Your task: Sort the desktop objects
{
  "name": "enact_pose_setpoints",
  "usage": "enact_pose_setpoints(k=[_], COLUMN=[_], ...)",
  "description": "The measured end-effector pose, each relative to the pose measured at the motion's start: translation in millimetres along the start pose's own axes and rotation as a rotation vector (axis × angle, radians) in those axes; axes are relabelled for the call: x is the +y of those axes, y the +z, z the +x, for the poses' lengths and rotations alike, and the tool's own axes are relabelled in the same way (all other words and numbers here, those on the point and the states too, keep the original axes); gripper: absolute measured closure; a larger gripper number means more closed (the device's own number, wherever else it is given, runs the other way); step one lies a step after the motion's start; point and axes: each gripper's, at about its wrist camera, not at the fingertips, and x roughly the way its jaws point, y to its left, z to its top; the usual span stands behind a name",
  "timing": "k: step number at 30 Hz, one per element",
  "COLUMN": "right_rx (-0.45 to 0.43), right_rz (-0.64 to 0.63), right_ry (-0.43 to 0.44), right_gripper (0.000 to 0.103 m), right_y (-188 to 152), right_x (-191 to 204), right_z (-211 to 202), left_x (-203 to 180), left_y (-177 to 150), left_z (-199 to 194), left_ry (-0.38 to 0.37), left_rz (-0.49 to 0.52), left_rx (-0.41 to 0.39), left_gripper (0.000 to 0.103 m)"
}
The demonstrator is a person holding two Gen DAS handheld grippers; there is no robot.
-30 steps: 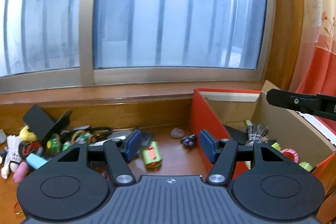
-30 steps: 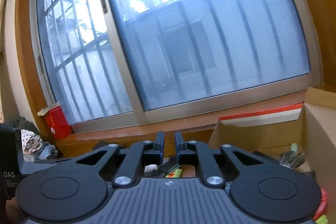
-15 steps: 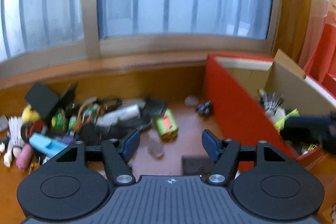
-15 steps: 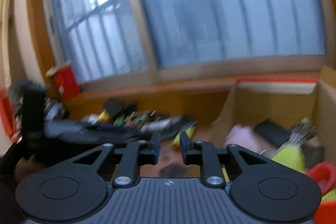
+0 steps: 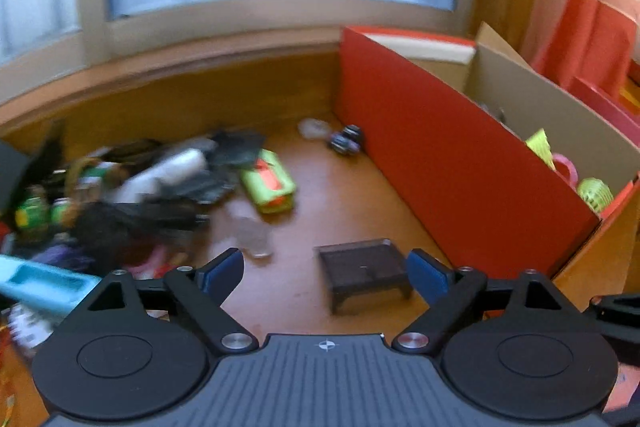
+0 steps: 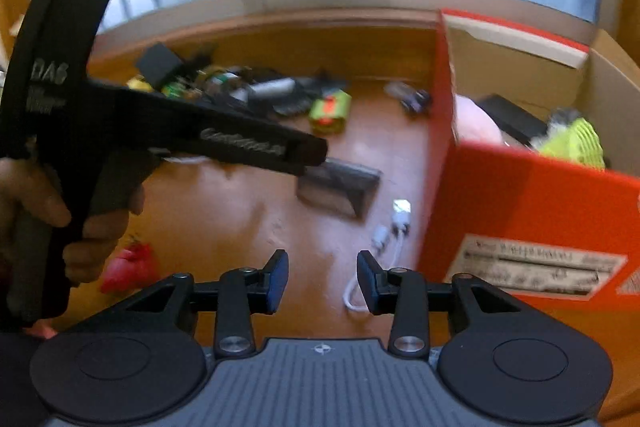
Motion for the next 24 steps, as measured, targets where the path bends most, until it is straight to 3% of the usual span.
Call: enact_pose_setpoints(k=[7,14,18,24], right_rx=[0.017,0.063,0.04,0.005], right_rz=[-0.066,-0.079,-0.053,-0.013], right_ry=[-0.097,-0.041,-0.105,-0.202], right_gripper=[0.051,0.051,0.05,0.048], right_y=[-12.7,-24.8,-27.1,-30.6], right_x=[21.3,32.4,27.7,20.5], right_z=[13.6,6.4,3.3,-1.3], left_x=[-17.1,5.1,20.9,21.4], left_y=[-2.1,-16.0,-20.5,-18.9], left_z=[30.9,9.4,-1.0,0.1], left_ry=[-0.059,0.0,0.003,-0.071], left_rz=[0.088,0.135,0.127,0.144], left_rx=[0.03,0.001,-0.003,-0.013], left_gripper=[0.021,0.017,0.017,0.012])
